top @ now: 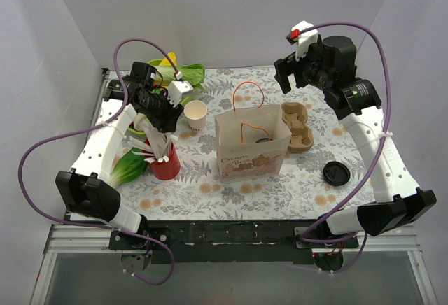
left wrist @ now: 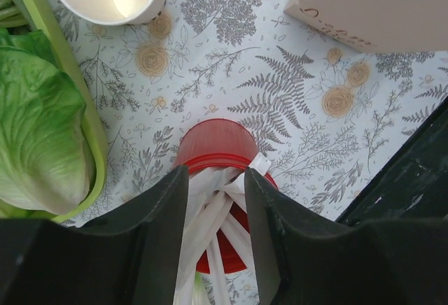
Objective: Pack the takeout coffee
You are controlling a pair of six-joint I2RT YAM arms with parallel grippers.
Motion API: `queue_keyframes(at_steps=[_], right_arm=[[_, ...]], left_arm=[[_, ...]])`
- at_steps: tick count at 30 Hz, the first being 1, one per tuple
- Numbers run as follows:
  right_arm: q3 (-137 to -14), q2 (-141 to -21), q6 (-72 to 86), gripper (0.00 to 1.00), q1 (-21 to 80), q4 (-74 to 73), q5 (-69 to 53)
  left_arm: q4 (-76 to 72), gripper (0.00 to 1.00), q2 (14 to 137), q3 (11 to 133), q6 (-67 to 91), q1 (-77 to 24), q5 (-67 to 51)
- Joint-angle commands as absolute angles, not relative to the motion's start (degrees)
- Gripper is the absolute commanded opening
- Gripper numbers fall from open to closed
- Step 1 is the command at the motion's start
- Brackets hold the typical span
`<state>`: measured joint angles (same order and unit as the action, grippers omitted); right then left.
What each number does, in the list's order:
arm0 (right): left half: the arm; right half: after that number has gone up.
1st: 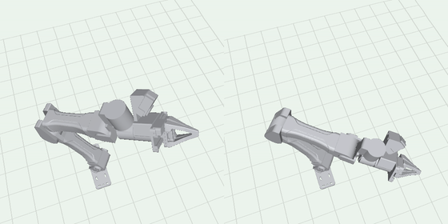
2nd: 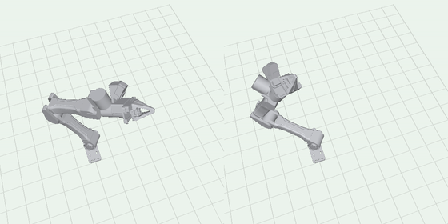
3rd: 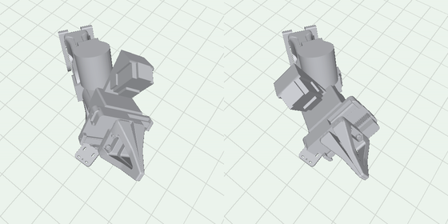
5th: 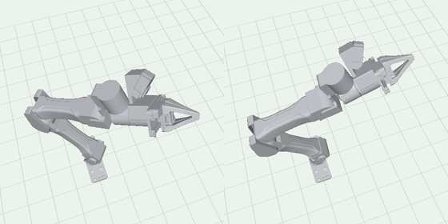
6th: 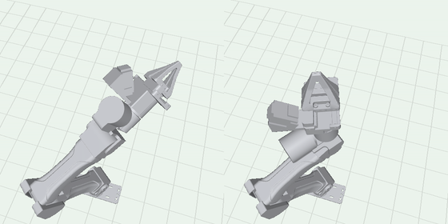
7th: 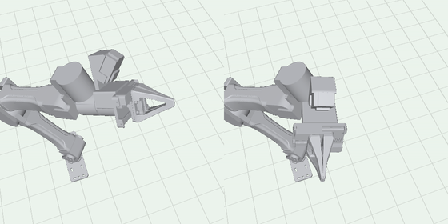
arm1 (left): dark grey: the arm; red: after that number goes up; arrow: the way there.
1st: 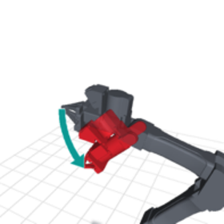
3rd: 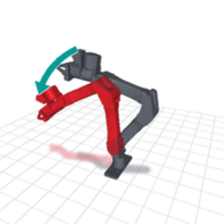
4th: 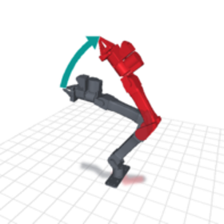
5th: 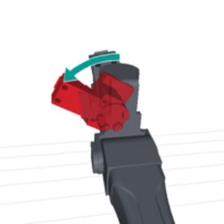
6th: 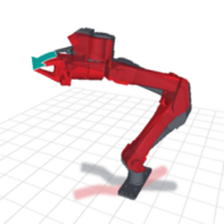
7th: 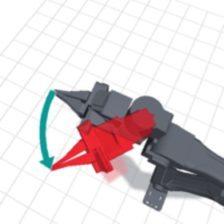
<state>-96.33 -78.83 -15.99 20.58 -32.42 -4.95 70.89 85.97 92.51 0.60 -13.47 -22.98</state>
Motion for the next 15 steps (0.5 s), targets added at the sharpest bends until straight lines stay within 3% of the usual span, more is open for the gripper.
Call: queue_keyframes(at_steps=[1, 9, 15], right_arm=[[-99.1, -78.8, -15.3, 0.97, 20.2, -30.4, -5.2], [-99.6, -79.1, -15.4, 0.97, 20.0, -30.4, -5.3], [-99.1, -78.8, -15.3, 0.97, 20.0, -30.1, -5.4]], left_arm=[[71.8, 0.34, 84.2, 90.8, -2.1, -13.6, -22.3], [71.7, 0.01, 84.9, 93.3, -1.1, -13.7, -24.3], [71.0, 0.00, 83.7, 97.6, 1.3, -13.7, -24.7]])
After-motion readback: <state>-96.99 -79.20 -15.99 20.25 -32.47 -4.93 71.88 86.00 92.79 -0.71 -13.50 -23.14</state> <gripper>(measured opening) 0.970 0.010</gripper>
